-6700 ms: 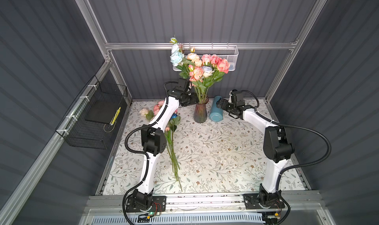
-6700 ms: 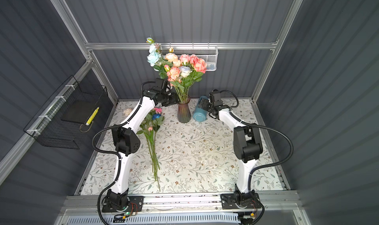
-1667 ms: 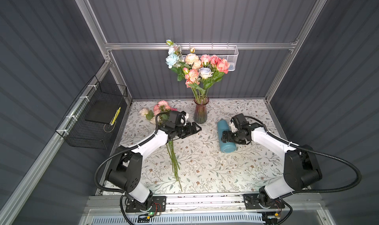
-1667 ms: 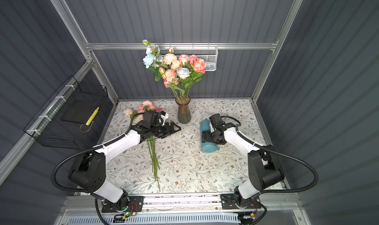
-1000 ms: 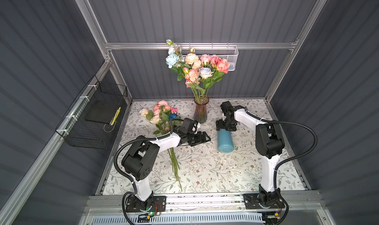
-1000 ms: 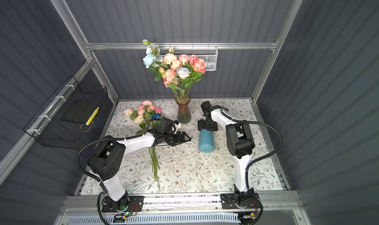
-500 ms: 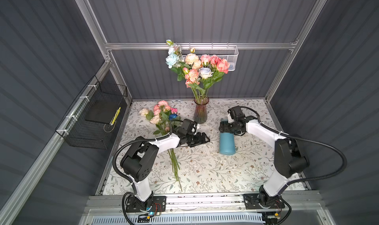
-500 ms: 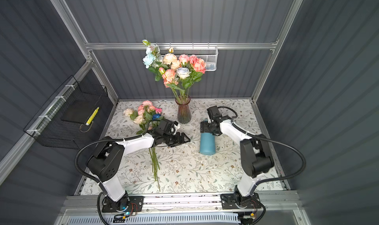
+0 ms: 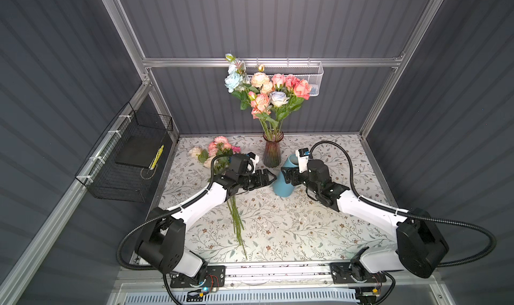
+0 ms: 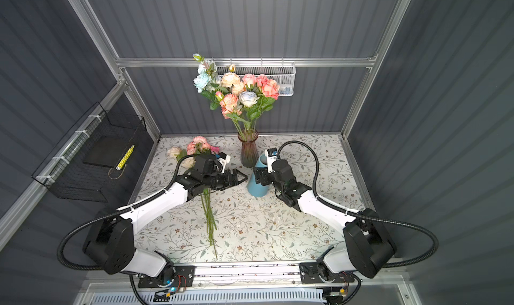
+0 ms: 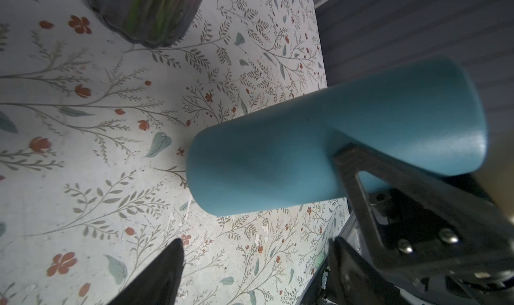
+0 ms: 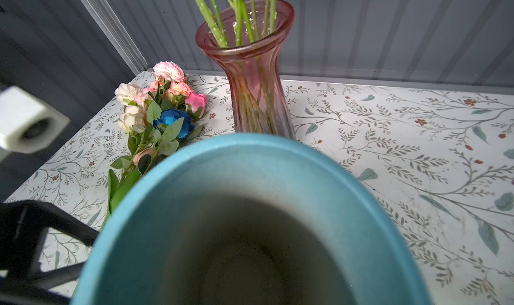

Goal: Arrange flowers in a vase
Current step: Adjust the vase at the center of the table.

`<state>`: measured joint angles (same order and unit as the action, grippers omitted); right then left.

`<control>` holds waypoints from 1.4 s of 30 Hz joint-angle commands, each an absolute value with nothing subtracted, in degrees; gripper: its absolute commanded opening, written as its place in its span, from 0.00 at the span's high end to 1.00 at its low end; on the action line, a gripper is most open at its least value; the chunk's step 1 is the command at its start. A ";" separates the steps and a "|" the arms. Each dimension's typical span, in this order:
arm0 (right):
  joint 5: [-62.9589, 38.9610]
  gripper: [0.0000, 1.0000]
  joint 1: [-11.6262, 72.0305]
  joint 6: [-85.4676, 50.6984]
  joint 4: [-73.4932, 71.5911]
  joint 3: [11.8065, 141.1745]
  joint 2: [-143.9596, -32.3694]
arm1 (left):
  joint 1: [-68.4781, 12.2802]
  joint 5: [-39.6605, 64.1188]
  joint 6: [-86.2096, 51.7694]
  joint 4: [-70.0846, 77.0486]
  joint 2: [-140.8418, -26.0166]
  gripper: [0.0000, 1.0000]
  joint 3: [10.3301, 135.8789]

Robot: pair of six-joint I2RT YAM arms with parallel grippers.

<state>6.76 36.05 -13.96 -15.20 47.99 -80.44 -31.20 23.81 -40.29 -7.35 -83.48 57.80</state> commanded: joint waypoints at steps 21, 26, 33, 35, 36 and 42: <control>19.05 0.40 58.35 -6.18 -23.35 44.85 -80.88 | -19.32 11.07 -37.91 -24.51 -64.72 0.13 48.84; 18.68 0.08 58.67 -6.92 -24.51 43.29 -79.09 | -17.51 9.96 -37.98 -25.75 -62.81 0.10 48.47; 20.33 0.01 58.61 -5.67 -24.34 43.78 -75.43 | -17.23 9.71 -36.89 -25.83 -64.10 0.00 49.73; 21.04 0.01 58.62 -5.80 -24.41 43.53 -73.40 | -17.16 8.56 -36.65 -26.01 -64.07 0.00 50.05; 21.39 0.01 58.62 -5.87 -24.28 43.53 -71.95 | -17.14 7.76 -36.45 -26.06 -64.00 0.00 50.25; 23.68 0.01 58.56 -5.52 -23.87 42.55 -58.89 | -17.05 2.05 -33.28 -24.96 -68.79 0.49 50.64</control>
<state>21.08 58.43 -5.98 -22.57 43.22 -64.20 -17.52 5.89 -35.86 -24.29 -65.87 49.56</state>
